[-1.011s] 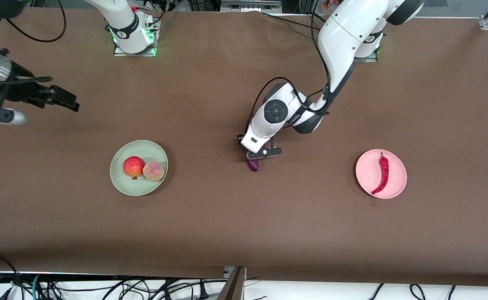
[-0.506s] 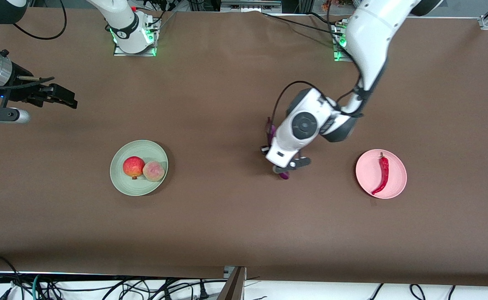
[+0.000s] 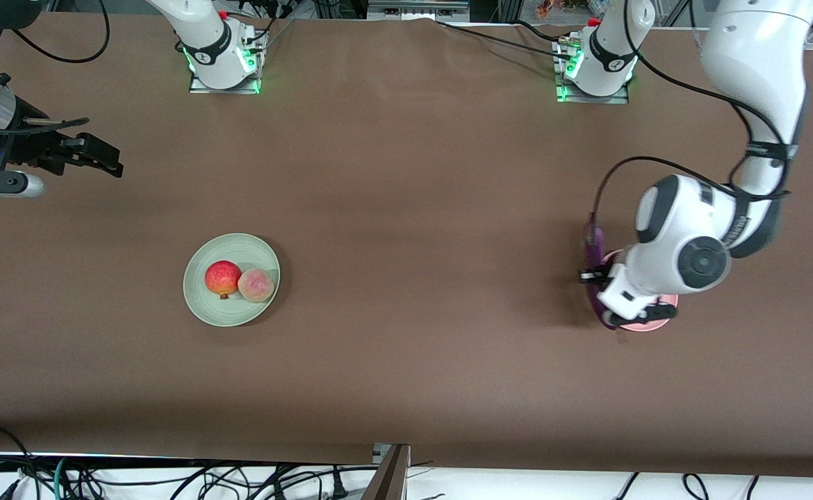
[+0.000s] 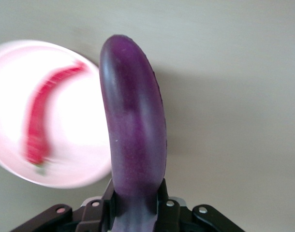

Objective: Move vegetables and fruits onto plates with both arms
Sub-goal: 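Carry the eggplant with the left gripper over the pink plate, then lower the eggplant onto the pink plate and open the left gripper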

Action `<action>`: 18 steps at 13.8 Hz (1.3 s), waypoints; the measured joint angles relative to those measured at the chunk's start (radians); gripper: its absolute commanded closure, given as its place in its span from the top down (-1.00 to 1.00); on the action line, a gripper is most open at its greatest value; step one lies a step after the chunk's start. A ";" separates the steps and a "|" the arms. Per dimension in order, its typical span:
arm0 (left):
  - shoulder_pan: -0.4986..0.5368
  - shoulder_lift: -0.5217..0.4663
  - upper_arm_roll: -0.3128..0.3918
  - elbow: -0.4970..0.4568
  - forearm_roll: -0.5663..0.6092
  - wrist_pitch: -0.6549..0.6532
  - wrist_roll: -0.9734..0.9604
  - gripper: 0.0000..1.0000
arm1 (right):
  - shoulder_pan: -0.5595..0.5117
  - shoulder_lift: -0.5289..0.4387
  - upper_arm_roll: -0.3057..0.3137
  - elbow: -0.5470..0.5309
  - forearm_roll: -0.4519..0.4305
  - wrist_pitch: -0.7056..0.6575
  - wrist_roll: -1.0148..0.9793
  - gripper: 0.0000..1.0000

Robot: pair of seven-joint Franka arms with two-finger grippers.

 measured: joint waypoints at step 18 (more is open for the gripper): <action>0.096 -0.218 -0.001 0.012 0.051 -0.042 0.132 1.00 | 0.000 0.000 -0.001 -0.007 -0.008 0.034 0.000 0.99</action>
